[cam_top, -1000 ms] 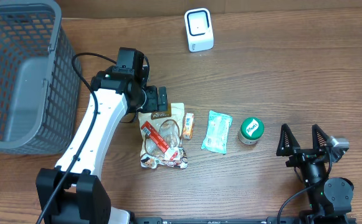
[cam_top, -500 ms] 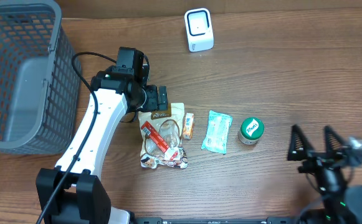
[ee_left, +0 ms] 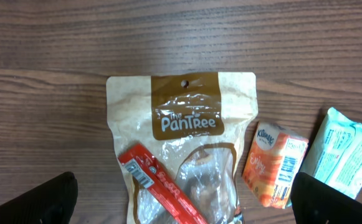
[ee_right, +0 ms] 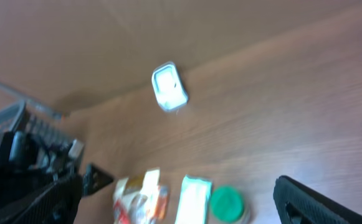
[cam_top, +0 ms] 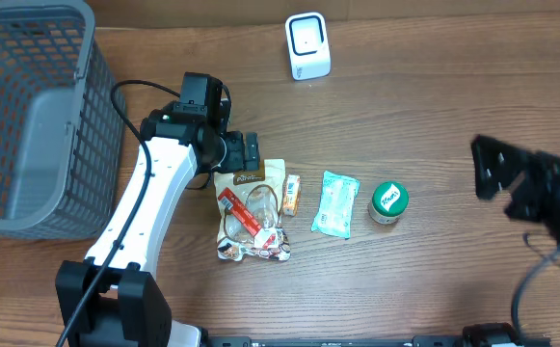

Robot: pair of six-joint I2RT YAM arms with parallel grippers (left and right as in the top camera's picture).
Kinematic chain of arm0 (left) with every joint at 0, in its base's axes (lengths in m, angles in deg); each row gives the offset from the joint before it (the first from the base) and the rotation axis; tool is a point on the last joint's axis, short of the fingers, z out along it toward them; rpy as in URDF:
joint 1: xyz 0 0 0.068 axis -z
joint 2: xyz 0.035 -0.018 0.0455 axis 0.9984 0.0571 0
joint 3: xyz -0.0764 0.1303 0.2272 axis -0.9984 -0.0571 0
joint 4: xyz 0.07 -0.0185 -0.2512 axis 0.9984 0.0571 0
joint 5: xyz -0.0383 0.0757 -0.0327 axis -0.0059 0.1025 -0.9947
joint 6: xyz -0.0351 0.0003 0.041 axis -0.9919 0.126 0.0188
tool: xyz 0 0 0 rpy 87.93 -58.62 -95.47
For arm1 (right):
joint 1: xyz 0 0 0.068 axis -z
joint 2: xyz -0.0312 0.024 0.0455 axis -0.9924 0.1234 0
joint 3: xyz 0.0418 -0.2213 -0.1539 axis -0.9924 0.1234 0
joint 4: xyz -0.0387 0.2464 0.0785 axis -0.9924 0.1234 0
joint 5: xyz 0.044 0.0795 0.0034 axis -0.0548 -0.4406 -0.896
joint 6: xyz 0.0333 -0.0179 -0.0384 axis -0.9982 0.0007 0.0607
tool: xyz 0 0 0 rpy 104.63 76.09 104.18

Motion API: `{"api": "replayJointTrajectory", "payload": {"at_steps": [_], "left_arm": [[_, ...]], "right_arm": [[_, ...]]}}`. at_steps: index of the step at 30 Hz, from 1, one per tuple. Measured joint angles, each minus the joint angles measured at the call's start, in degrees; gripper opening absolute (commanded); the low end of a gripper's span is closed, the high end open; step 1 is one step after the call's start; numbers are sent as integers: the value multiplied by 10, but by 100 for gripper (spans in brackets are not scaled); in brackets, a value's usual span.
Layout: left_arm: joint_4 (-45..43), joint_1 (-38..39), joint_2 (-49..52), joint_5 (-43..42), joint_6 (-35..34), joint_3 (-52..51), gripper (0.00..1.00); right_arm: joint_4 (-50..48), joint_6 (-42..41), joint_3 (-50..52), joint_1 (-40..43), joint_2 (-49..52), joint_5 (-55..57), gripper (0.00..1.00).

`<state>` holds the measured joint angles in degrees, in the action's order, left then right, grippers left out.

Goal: Scan the item barcode
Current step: 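Move the right gripper over the green-lidded jar and lower onto it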

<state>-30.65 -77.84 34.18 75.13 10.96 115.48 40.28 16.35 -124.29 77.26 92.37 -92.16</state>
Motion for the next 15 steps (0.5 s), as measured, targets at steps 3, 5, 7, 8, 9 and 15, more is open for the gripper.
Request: {"api": "replayJointTrajectory", "payload": {"at_steps": [3,5,7,8,9,15], "left_arm": [[0,0,0,0,0,0,100],[0,0,0,0,0,0,100],[0,0,0,0,0,0,100],[0,0,0,0,0,0,100],[0,0,0,0,0,0,100],[-1,0,0,0,0,0,100]], "right_arm": [[31,-4,-56,0,67,-31,79],[38,-5,-69,0,102,-53,10],[44,-7,-70,0,119,-64,4],[50,-7,-70,0,127,-68,4],[59,-7,-71,0,134,-72,4],[156,-12,-71,0,162,-66,64]]}}
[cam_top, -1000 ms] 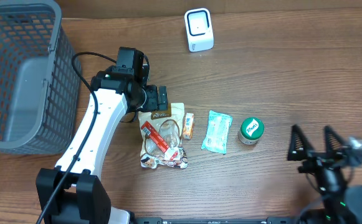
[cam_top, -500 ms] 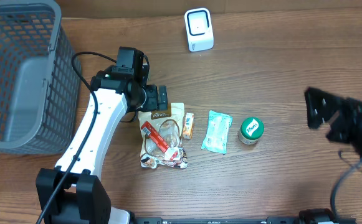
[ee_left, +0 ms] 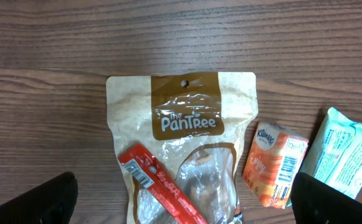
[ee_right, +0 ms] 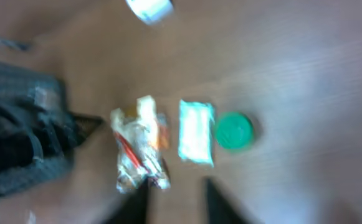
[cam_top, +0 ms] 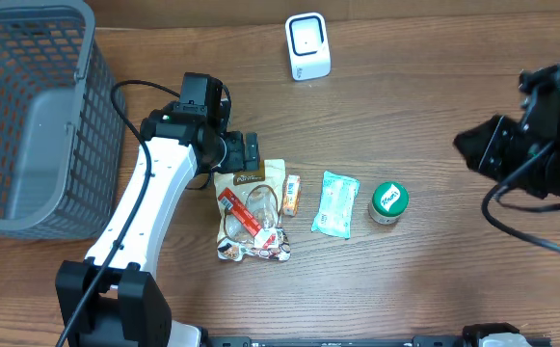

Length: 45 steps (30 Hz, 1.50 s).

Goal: Scan the item barcode
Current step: 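Move the right gripper over the green-lidded jar and lower onto it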

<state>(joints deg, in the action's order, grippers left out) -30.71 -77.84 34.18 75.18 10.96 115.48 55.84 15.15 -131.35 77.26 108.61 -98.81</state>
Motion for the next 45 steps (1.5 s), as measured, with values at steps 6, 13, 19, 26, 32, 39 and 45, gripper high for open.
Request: {"api": "replayJointTrajectory", "payload": {"at_steps": [6,13,19,26,32,39,45], "left_arm": [[-4,0,0,0,0,0,100],[-4,0,0,0,0,0,100],[-4,0,0,0,0,0,100],[-8,0,0,0,0,0,100],[-8,0,0,0,0,0,100],[-8,0,0,0,0,0,100],[-8,0,0,0,0,0,100]], "right_arm": [[25,-21,88,0,13,28,78],[-104,-78,250,-2,20,47,81],[-188,-103,333,-45,42,57,82],[-234,-111,338,-124,88,95,98],[-248,-114,338,-191,140,160,100],[-263,-113,338,-202,186,200,100],[-270,-100,338,-202,201,199,100]]}}
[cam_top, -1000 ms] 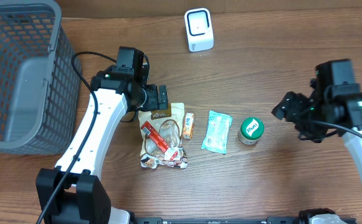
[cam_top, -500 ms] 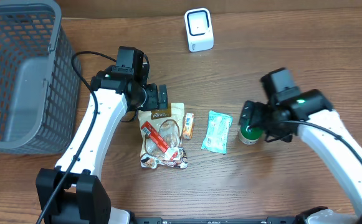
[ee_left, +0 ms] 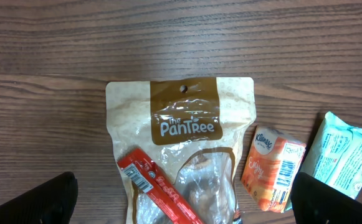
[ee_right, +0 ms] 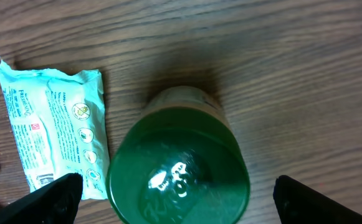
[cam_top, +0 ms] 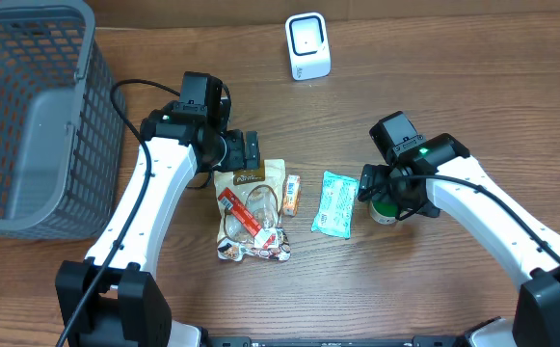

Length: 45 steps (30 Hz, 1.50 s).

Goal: Scan the item barcode
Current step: 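Move the right gripper over the green-lidded jar and lower onto it, then close the right gripper on the green-lidded jar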

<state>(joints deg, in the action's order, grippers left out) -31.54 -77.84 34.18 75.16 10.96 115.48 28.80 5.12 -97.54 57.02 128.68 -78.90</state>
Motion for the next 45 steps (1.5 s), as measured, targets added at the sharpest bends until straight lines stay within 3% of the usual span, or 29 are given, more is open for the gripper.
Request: {"api": "replayJointTrajectory", "payload": {"at_steps": [21,23,27,31,42,44,45], "left_arm": [[0,0,0,0,0,0,100],[0,0,0,0,0,0,100],[0,0,0,0,0,0,100],[0,0,0,0,0,0,100],[0,0,0,0,0,0,100],[0,0,0,0,0,0,100],[0,0,0,0,0,0,100]], "right_arm": [[-27,28,0,0,72,-3,100],[-33,29,4,0,73,-2,95],[-49,30,25,0,74,-2,95],[-56,31,34,0,79,0,77],[-58,30,34,0,79,0,68],[-58,30,34,0,79,0,70],[-58,31,34,0,79,0,75]]}}
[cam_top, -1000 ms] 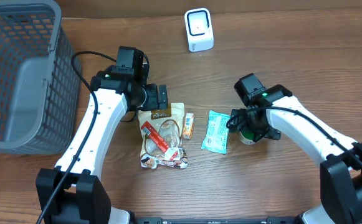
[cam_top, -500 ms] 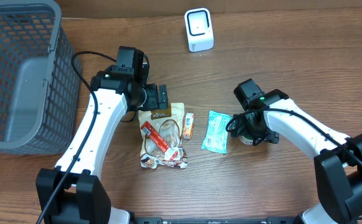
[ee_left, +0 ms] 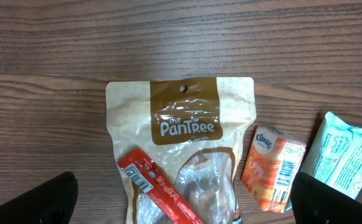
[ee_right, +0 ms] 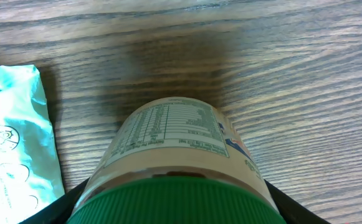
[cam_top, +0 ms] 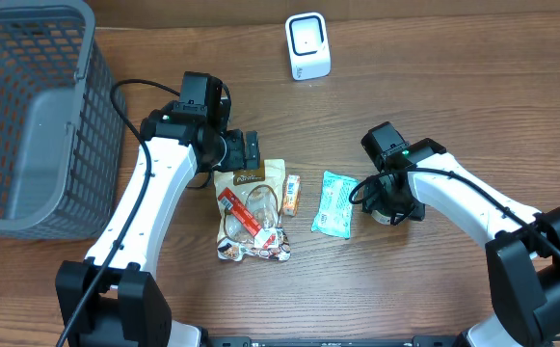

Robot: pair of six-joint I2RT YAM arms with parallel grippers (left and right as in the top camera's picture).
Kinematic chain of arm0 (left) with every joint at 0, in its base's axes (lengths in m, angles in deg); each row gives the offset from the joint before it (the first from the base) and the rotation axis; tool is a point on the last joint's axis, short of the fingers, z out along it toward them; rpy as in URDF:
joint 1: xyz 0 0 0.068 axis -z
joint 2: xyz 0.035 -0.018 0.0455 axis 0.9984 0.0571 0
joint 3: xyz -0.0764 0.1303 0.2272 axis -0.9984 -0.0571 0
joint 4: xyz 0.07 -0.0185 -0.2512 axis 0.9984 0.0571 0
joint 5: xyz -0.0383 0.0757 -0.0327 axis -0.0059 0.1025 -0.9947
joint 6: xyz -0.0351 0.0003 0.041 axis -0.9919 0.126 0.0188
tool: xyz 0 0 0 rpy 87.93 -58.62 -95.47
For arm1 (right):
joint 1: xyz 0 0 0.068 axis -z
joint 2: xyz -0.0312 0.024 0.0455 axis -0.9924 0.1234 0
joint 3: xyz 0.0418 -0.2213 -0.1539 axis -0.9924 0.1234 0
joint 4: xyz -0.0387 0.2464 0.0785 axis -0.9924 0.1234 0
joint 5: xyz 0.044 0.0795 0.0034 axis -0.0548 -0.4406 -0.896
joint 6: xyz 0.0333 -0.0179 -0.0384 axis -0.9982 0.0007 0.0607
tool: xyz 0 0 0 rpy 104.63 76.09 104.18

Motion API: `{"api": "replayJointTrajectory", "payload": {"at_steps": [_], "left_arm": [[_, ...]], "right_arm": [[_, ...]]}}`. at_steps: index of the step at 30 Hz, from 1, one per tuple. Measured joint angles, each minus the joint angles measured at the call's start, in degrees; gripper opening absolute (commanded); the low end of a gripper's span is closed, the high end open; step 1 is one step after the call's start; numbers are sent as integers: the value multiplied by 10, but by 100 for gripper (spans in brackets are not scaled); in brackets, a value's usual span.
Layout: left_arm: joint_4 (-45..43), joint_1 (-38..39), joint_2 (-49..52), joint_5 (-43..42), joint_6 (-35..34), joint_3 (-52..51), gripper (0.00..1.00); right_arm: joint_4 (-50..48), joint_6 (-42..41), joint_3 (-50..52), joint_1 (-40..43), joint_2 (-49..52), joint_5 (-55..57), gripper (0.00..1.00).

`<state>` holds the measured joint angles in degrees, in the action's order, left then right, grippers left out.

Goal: Scan the item barcode
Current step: 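Close the right gripper on the green-lidded jar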

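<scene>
A jar with a green lid and a printed label stands on the wooden table. My right gripper is down around it, one finger against each side, and looks shut on it. From overhead the right gripper covers most of the jar. The white barcode scanner stands at the back of the table. My left gripper hangs open over a brown Pantree pouch with a red stick pack lying on it.
An orange tissue pack and a teal wipes pack lie between the pouch and the jar. The teal pack is close to the jar's left. A grey mesh basket fills the table's left side.
My right gripper was above the jar with its fingers wide of the lid; now it is lower, with its fingers against the jar's sides. The left arm and the other items are unchanged.
At first my right arm was far off at the right, high above the table, and the left hung open over the pouch. Then the right gripper was above the green-lidded jar. Now it grips the jar. The left arm stayed put throughout.
</scene>
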<state>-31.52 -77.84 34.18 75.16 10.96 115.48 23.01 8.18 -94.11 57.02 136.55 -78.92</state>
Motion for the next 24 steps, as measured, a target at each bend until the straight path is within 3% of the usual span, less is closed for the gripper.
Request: {"api": "replayJointTrajectory", "payload": {"at_steps": [3,16,22,24], "left_arm": [[0,0,0,0,0,0,100],[0,0,0,0,0,0,100],[0,0,0,0,0,0,100],[0,0,0,0,0,0,100]], "right_arm": [[2,-1,0,0,0,0,81],[-15,0,15,0,0,7,76],[-11,0,14,0,0,8,61],[-1,1,12,0,0,9,51]]}}
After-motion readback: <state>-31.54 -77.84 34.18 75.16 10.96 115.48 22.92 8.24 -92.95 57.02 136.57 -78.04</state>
